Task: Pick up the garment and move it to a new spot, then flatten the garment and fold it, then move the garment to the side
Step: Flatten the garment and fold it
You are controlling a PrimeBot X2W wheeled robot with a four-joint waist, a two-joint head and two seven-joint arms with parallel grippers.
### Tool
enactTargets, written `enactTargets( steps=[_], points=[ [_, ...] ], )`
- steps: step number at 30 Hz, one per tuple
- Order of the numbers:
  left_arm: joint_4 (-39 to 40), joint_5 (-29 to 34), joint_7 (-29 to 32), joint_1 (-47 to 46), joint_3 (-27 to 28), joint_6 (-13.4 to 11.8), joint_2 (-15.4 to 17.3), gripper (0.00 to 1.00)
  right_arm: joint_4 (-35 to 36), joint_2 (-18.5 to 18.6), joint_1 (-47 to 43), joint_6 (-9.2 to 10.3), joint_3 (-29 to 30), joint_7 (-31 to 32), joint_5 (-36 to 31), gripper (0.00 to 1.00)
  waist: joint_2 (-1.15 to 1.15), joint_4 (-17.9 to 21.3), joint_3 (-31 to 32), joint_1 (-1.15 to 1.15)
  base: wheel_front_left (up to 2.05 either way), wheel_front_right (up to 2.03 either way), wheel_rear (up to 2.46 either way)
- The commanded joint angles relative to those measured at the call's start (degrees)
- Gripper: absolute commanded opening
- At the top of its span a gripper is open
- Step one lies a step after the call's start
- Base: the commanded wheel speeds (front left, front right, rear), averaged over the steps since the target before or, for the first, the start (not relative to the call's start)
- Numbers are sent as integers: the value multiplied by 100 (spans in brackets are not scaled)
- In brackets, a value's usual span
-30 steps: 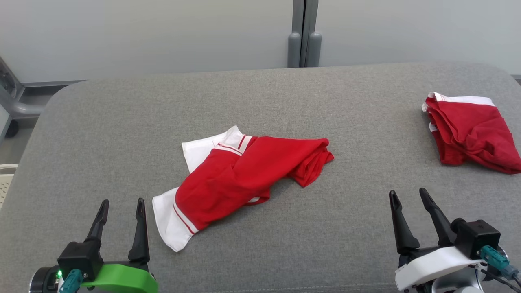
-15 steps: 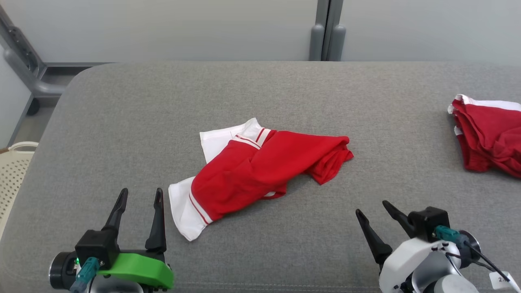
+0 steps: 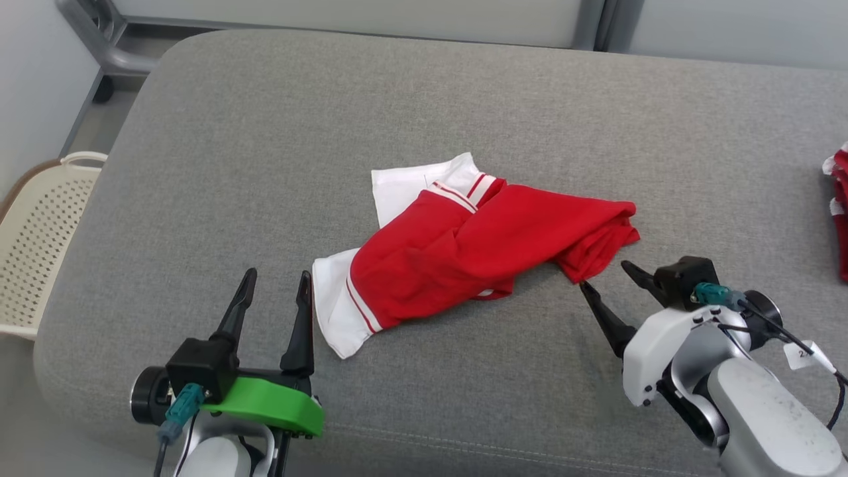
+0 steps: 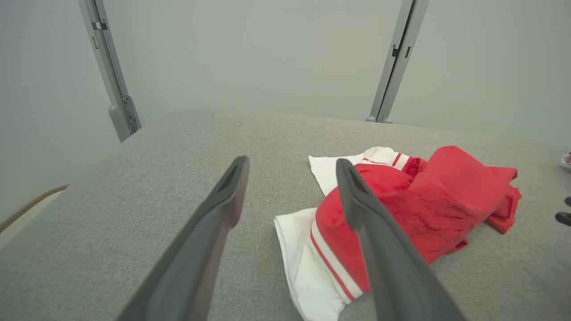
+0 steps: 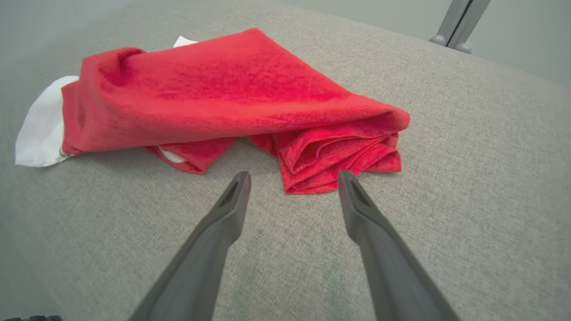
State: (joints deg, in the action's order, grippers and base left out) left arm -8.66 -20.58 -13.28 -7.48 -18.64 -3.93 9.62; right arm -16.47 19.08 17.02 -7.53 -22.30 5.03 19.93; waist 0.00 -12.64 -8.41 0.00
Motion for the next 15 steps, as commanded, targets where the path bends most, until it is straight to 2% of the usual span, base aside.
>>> enactTargets(
  steps=[1, 10, 11, 13, 14, 15],
  points=[
    [-41, 25, -39, -113, -3, 49, -34, 100, -81, 45, 115, 9, -25, -14, 38, 100, 0, -219, -233, 0, 0, 0, 0],
    [-345, 60, -146, -414, -74, 181, -196, 100, -851, 145, 821, 9, -303, -214, 272, 100, 0, -362, -436, 0, 0, 0, 0],
    [-369, 62, -151, -428, -71, 193, -207, 100, -931, 143, 876, 9, -346, -240, 293, 96, 0, -368, -444, 0, 0, 0, 0],
    [-405, 71, -164, -449, -64, 208, -223, 100, -1085, 148, 987, 9, -418, -287, 326, 61, 0, -374, -463, 0, 0, 0, 0],
    [-417, 75, -171, -458, -62, 222, -231, 100, -1161, 148, 1032, 9, -476, -308, 362, 47, 0, -377, -471, 0, 0, 0, 0],
    [-429, 78, -176, -466, -62, 235, -237, 100, -1217, 150, 1078, 9, -527, -334, 383, 41, 0, -379, -479, 0, 0, 0, 0]
  ],
)
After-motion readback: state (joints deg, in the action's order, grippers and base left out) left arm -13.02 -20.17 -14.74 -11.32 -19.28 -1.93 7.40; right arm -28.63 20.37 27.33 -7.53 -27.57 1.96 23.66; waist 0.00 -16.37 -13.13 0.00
